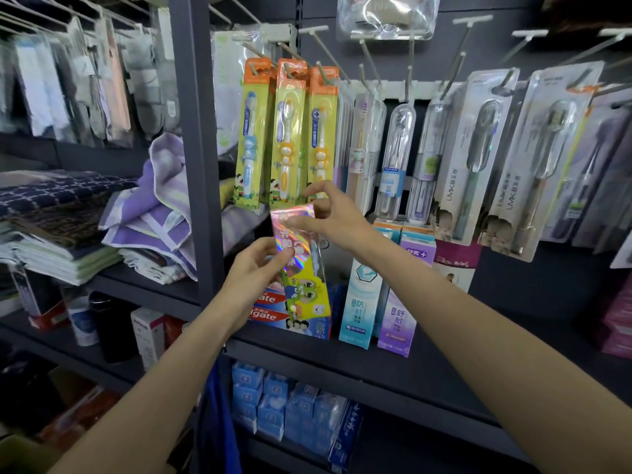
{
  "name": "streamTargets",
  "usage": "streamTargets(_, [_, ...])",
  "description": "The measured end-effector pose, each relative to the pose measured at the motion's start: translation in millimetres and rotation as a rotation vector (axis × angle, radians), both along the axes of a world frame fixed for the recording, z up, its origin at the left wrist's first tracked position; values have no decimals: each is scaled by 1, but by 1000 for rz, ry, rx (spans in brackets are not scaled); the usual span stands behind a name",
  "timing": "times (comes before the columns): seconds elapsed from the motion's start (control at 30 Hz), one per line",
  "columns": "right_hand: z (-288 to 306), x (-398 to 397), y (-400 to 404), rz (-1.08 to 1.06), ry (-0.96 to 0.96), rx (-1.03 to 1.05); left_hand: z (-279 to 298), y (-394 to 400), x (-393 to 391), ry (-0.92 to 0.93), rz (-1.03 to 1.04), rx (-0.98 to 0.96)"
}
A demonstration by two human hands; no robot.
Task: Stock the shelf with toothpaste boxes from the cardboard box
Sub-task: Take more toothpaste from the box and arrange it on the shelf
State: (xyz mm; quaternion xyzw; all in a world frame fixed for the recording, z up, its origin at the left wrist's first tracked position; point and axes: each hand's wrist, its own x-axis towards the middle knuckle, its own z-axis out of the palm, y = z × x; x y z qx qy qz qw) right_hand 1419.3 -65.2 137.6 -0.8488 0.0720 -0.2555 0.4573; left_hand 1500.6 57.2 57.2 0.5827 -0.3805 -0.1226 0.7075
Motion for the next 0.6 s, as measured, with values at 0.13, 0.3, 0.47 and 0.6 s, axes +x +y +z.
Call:
streamTargets(0.13, [-1, -2, -7, 35, 308, -279, 3, -2, 11, 333, 54, -272])
streamTargets(0.3, [3, 6, -19, -126, 349, -705, -8, -12, 24, 230, 156, 95])
streamTargets(0.47, [-13, 24, -29, -198, 477, -779, -28, -16, 34, -396, 354, 589])
streamTargets(0.6, [-30, 38, -32, -225, 539, -747, -42, -20, 29, -678, 336, 717])
